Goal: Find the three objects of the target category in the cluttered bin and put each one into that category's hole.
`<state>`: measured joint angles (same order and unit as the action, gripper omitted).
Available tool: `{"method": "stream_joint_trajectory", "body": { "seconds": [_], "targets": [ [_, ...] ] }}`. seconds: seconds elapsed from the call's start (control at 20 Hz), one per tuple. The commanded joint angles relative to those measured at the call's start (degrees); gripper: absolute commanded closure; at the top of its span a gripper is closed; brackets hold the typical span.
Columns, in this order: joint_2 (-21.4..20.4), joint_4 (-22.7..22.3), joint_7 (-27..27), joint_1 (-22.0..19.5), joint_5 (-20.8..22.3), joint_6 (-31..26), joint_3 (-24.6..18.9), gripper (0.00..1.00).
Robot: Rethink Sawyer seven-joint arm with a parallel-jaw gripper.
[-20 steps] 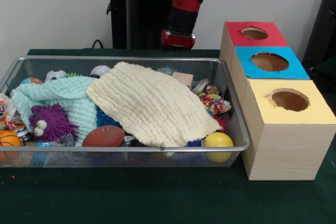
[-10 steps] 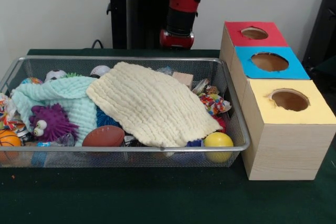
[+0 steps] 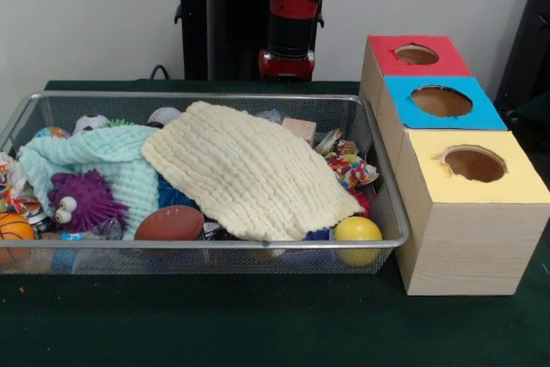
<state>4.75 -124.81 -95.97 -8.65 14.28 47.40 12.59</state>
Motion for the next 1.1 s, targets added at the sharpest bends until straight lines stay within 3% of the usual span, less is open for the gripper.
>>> {"method": "stream_joint_trajectory", "body": {
  "seconds": [0.05, 0.6, 0.75, 0.9, 1.1],
  "targets": [
    [3.4, 18.3, -9.0, -6.8, 4.8, 1.9, -2.0, 0.0],
    [4.5, 21.2, -6.9, -9.0, 8.8, 1.2, -2.5, 0.0],
    [5.3, 21.5, -7.9, -10.5, 10.3, 5.4, -2.9, 0.0],
    [6.5, 20.9, -7.8, -11.2, 9.7, 13.8, -2.7, 0.0],
    [8.2, 17.7, -6.9, -9.2, 3.0, 24.6, -0.9, 0.0]
  ]
}}
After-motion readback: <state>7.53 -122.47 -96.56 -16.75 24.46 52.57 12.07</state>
